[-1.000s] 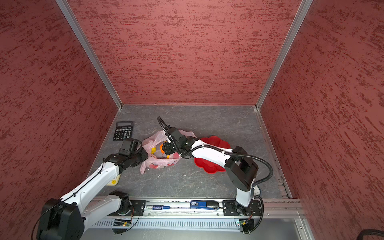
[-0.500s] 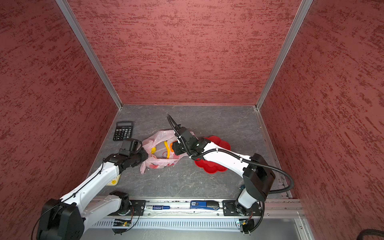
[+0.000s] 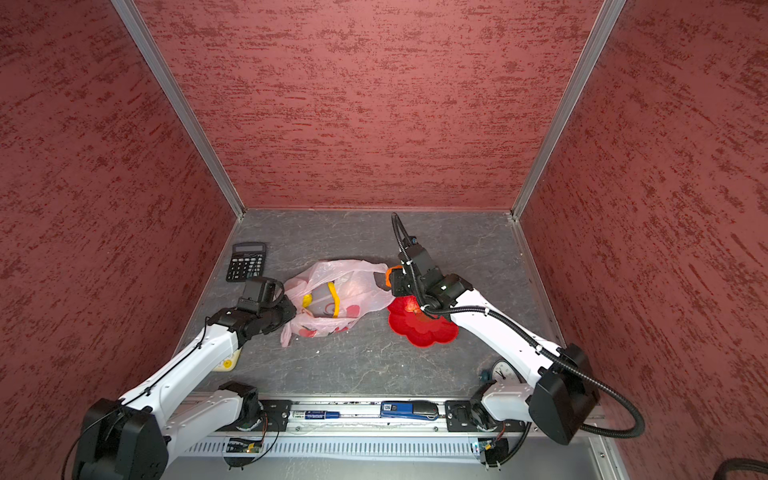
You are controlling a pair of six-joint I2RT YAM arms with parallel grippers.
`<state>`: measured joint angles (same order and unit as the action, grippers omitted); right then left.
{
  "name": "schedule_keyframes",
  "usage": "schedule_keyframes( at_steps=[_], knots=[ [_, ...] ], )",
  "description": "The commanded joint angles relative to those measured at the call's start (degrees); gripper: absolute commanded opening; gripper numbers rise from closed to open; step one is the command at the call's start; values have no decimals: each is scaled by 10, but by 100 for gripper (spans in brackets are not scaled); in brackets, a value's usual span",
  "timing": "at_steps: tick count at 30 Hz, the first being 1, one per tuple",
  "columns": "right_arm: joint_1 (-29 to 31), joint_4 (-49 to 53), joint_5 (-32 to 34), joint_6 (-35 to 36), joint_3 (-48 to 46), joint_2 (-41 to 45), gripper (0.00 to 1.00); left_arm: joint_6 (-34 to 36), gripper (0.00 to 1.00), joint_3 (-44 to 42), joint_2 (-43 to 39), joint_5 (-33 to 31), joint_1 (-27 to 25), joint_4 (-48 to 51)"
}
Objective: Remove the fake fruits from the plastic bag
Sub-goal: 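Lift the orange fruit out and carry it over the red plate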
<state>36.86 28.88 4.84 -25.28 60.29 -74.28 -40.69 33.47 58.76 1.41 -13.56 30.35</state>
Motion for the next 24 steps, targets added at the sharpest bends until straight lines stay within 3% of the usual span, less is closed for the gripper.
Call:
schedule_keyframes(
  at_steps=[1, 9, 24],
  knots=[
    [-31, 28, 23, -1, -21, 22, 29, -4, 25, -3, -4, 3, -1, -8],
    [-100, 25, 13, 0, -74, 48, 28, -5, 25, -2, -1, 3, -1, -8],
    [-163, -21, 1, -2, -163, 33, 27, -3, 26, 2, 7, 5, -1, -9]
  ],
)
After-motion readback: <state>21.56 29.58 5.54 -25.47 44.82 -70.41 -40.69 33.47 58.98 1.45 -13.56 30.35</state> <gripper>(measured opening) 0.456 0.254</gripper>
